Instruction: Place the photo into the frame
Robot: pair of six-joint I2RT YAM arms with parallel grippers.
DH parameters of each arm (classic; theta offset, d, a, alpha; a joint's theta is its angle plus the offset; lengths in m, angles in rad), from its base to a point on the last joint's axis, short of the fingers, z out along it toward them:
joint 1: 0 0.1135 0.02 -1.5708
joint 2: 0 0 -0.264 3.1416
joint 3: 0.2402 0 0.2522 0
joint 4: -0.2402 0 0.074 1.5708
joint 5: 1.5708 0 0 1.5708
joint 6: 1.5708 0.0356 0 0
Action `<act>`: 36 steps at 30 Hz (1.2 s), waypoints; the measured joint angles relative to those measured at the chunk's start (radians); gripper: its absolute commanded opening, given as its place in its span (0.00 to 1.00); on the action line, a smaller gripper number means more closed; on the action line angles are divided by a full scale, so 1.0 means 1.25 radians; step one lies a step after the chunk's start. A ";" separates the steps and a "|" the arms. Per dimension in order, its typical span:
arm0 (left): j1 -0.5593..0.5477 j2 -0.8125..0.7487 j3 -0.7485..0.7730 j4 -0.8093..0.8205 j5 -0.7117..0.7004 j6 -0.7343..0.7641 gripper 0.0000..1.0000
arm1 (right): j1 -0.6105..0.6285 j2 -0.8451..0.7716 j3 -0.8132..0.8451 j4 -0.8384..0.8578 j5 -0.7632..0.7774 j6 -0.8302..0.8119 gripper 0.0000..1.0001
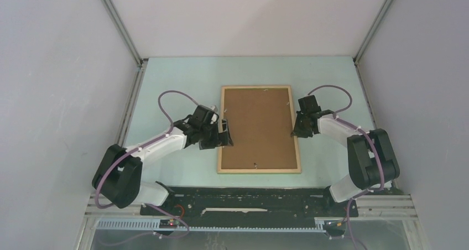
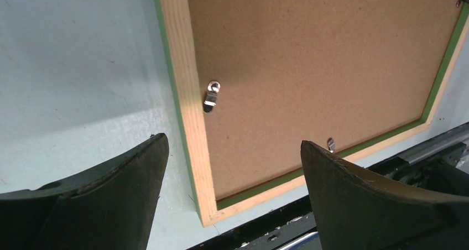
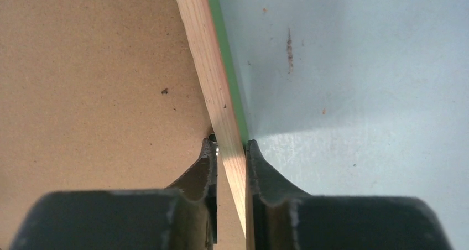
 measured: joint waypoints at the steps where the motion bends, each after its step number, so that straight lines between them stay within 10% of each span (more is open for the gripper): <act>1: 0.000 -0.003 -0.007 0.006 0.004 -0.002 0.96 | -0.001 0.004 0.005 -0.005 -0.003 0.000 0.00; 8: -0.002 -0.033 -0.049 0.031 0.014 -0.009 0.96 | -0.013 0.010 0.010 -0.002 -0.054 0.009 0.02; 13: -0.002 -0.069 -0.054 0.036 0.013 -0.007 0.98 | -0.032 0.010 0.015 -0.013 -0.091 0.006 0.41; 36: -0.002 -0.250 -0.195 0.102 -0.051 -0.009 0.96 | 0.012 0.005 0.099 -0.098 -0.032 0.015 0.38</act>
